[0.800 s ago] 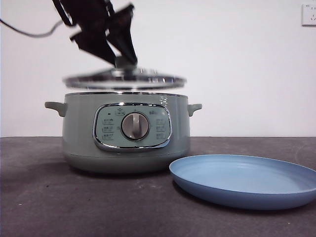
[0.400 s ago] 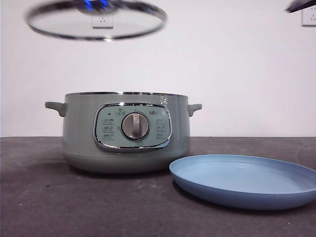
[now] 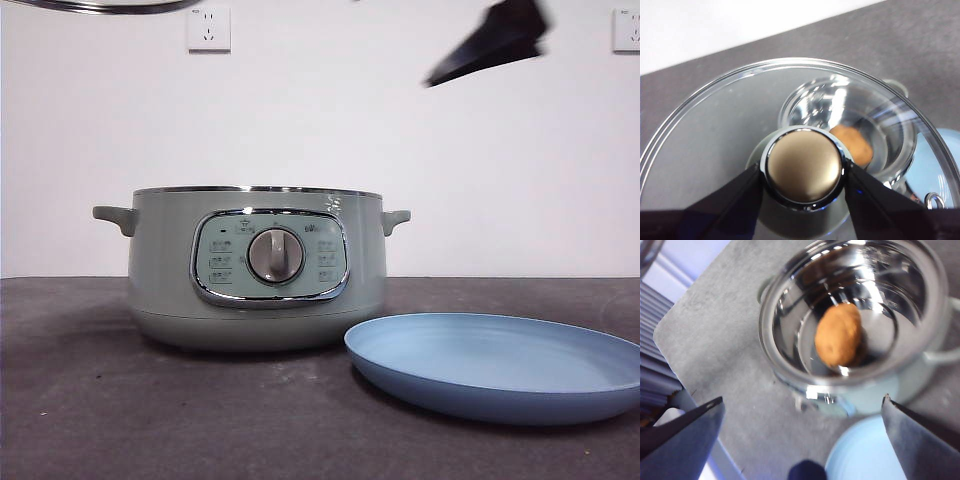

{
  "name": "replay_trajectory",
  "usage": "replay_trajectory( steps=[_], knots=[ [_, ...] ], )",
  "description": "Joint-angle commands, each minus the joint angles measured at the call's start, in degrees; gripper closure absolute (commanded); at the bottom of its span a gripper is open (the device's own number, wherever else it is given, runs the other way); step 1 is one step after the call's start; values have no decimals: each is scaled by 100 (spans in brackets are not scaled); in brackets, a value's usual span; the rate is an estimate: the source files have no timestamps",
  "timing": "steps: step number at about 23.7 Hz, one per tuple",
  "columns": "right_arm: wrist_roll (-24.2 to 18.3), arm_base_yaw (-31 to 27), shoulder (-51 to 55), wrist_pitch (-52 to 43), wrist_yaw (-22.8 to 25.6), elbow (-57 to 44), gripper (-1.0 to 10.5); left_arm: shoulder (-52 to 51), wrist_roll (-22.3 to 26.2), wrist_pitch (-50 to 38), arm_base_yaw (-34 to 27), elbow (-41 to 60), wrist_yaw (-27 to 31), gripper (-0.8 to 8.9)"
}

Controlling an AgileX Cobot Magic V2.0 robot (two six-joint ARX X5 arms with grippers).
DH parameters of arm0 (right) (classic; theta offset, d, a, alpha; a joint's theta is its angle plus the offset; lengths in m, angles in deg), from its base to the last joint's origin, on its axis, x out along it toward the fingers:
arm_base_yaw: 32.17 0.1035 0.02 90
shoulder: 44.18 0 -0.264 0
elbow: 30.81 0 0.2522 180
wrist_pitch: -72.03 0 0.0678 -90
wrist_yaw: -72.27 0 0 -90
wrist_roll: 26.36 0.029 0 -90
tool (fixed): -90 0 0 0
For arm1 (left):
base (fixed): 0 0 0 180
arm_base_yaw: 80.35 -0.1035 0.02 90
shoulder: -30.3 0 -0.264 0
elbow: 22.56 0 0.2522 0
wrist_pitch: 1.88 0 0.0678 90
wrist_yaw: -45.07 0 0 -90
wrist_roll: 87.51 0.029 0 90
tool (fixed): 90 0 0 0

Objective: Take the potato out from the steamer,put the potato on the plate,close the lid

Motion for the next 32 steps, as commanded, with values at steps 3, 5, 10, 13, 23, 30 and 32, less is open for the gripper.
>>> replay_trajectory(
  steps=[3, 5, 10, 13, 23, 30, 32],
  knots=[
    [-35, 474, -1272, 17, 533, 1165, 379, -514, -66, 269, -68, -50, 173, 822],
    [-57, 612, -1700, 20, 719, 1556, 379, -647, -79, 385, -79, -50, 264, 822],
    [-273, 1047, -3016, 2, 1666, 2542, 380, -1069, -125, 656, -79, -50, 271, 822],
    [-367, 1196, -3486, -90, 2120, 2671, 380, -1193, -125, 758, -79, -50, 271, 822],
    [-352, 1248, -4124, -313, 2479, 2671, 383, -1233, -118, 887, -76, -50, 236, 822],
    [-293, 1274, -4293, -258, 2452, 2671, 692, -1233, -96, 885, -76, -50, 219, 822],
    [-343, 1285, -4273, -323, 2437, 2671, 958, -1233, -94, 885, -76, -50, 221, 822]
  ],
)
